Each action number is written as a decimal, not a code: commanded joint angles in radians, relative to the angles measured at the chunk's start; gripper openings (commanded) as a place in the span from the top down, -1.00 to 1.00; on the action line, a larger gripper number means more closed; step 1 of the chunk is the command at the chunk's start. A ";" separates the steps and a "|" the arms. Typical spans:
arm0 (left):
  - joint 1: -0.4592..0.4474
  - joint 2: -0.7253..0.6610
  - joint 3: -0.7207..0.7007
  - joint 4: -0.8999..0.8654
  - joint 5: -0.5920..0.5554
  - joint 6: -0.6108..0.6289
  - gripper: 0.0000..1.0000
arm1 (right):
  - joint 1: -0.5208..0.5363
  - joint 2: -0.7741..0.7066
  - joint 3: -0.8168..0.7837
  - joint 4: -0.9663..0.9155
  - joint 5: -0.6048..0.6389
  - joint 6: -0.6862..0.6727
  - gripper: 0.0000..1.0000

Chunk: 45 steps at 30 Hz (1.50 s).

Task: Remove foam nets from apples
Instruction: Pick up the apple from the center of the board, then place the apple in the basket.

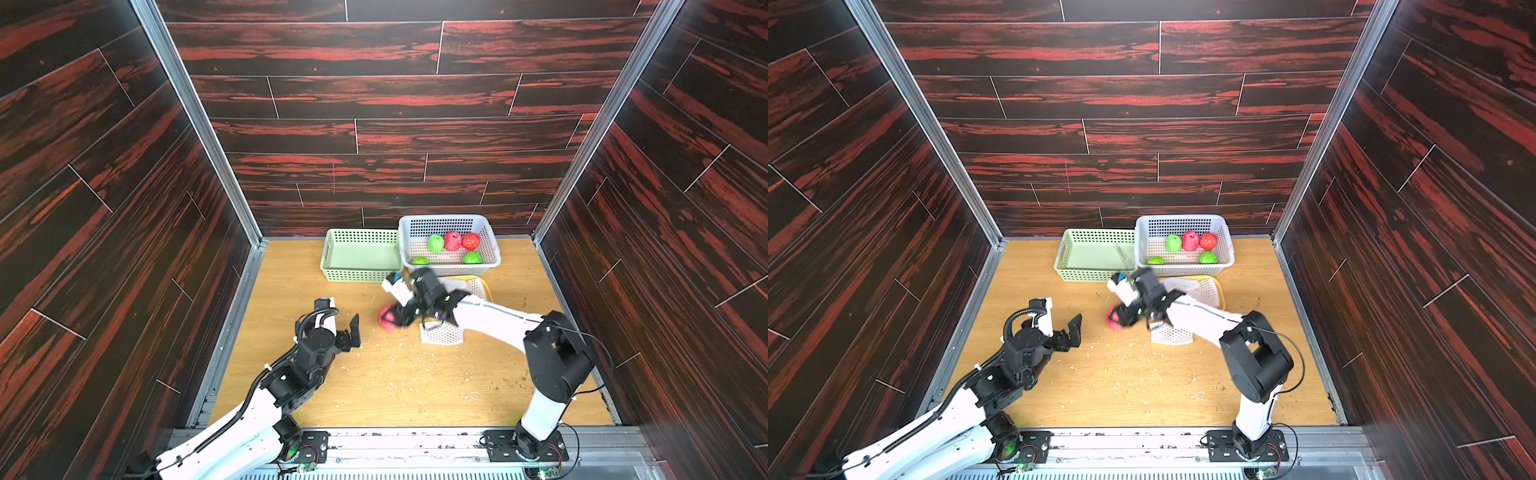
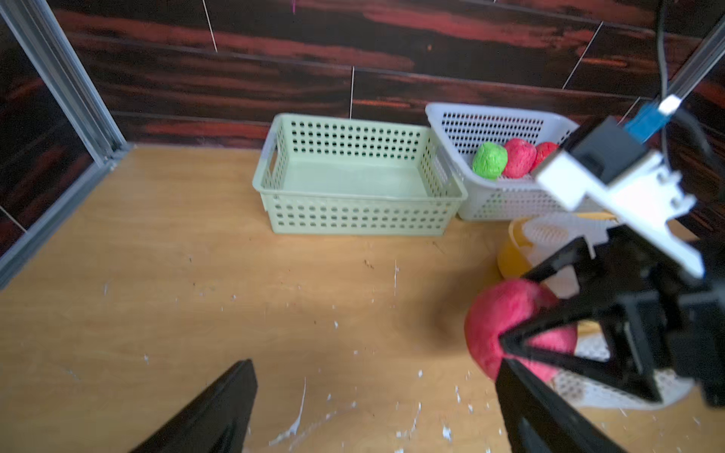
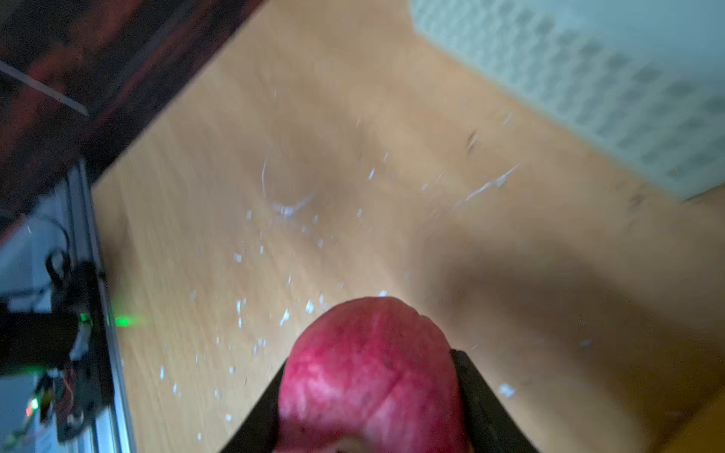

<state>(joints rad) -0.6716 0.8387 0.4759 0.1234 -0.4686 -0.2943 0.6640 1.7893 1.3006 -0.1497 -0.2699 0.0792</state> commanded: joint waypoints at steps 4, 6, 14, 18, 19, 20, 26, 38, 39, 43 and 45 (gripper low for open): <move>0.185 0.383 0.374 0.230 0.350 0.028 -0.99 | -0.244 0.129 0.370 -0.105 0.061 0.112 0.27; 0.184 0.550 0.547 0.163 0.456 0.062 -1.00 | -0.313 0.218 0.489 -0.166 0.135 0.108 0.28; 0.174 0.873 0.818 0.115 0.664 0.018 -0.99 | -0.442 0.547 0.913 -0.441 0.219 0.080 0.27; 0.164 0.909 0.860 0.036 0.669 0.054 -1.00 | -0.458 0.671 1.051 -0.516 0.248 0.061 0.24; 0.164 0.908 0.856 0.033 0.662 0.061 -1.00 | -0.458 0.697 1.088 -0.540 0.248 0.052 0.22; 0.164 0.908 0.846 0.034 0.654 0.066 -1.00 | -0.458 0.725 1.125 -0.558 0.255 0.047 0.18; 0.164 0.886 0.807 0.030 0.628 0.080 -1.00 | -0.459 0.786 1.220 -0.604 0.249 0.039 -0.68; 0.149 0.675 0.531 0.185 0.619 0.016 -0.99 | -0.362 0.130 0.526 -0.413 0.251 0.059 -0.93; 0.139 0.640 0.482 0.194 0.612 0.013 -0.99 | -0.348 -0.004 0.326 -0.318 0.263 0.087 -0.91; 0.065 0.479 0.281 0.220 0.595 0.063 -0.99 | -0.336 -0.491 -0.325 -0.032 0.123 0.169 -0.76; 0.035 0.422 0.204 0.220 0.616 0.084 -1.00 | -0.326 -0.652 -0.485 -0.059 0.102 0.191 -0.73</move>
<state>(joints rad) -0.5999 1.3296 0.7486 0.3016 0.1364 -0.2432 0.3489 1.2804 0.9977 -0.3313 -0.1104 0.2073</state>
